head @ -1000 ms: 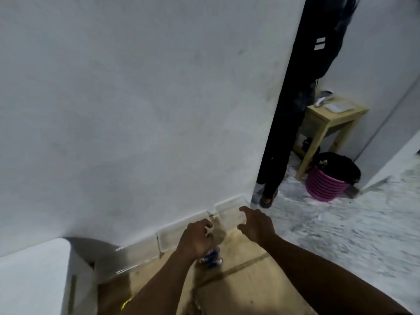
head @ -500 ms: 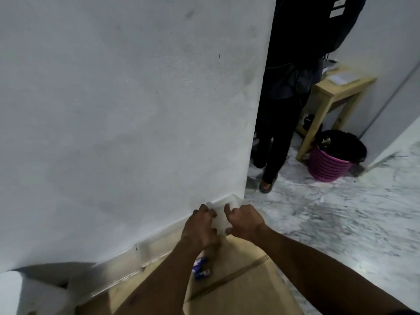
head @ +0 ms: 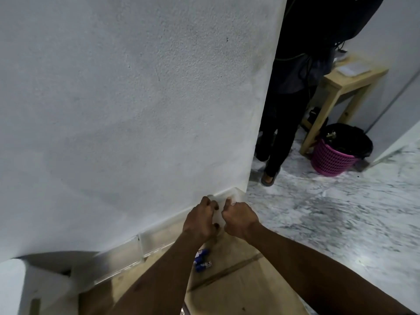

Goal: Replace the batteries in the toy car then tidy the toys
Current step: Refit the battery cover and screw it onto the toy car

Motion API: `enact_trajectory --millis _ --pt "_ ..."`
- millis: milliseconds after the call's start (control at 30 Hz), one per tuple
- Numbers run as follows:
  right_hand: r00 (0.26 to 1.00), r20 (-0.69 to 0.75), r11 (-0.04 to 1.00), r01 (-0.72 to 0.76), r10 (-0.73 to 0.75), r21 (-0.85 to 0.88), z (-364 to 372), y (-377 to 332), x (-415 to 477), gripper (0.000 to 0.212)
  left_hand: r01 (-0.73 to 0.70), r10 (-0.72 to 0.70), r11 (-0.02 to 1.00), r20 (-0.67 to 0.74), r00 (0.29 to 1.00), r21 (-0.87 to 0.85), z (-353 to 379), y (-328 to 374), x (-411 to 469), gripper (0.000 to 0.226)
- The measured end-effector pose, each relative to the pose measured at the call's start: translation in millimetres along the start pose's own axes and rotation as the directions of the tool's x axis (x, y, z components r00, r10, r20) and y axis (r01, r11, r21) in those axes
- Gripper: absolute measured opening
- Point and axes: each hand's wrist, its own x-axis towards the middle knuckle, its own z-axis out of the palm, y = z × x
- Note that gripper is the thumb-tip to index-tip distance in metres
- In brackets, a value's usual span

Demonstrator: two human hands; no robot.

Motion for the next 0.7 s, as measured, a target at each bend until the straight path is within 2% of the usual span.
enact_trajectory --millis 167,233,400,533,600,700 --pt "1.000 -0.006 0.998 -0.024 0.024 0.064 0 1 -3 0.074 0.002 -0.002 1.000 -0.003 1.000 0.029 5 0 1 0.055" --pt "0.999 -0.034 0.999 0.009 -0.008 0.033 -2 6 -3 0.068 0.003 -0.003 0.999 -0.002 1.000 0.034 7 0 1 0.056" --pt "0.985 -0.085 0.986 0.140 -0.148 -0.095 -8 26 1 0.037 0.006 -0.006 1.000 -0.012 1.000 0.020 11 0 -1 0.057" --pt "0.943 -0.176 0.948 0.245 -0.281 -0.202 -5 41 1 0.037 0.015 -0.016 1.000 -0.015 1.000 -0.019 13 0 -2 0.058" --pt "0.927 -0.223 0.933 0.239 -0.302 -0.269 2 48 0 0.032 0.018 -0.018 1.000 -0.017 1.000 -0.024 15 0 0 0.061" --pt "0.897 -0.312 0.938 0.240 -0.313 -0.250 16 55 2 0.027 0.024 -0.025 0.999 -0.029 0.999 -0.034 16 0 1 0.067"
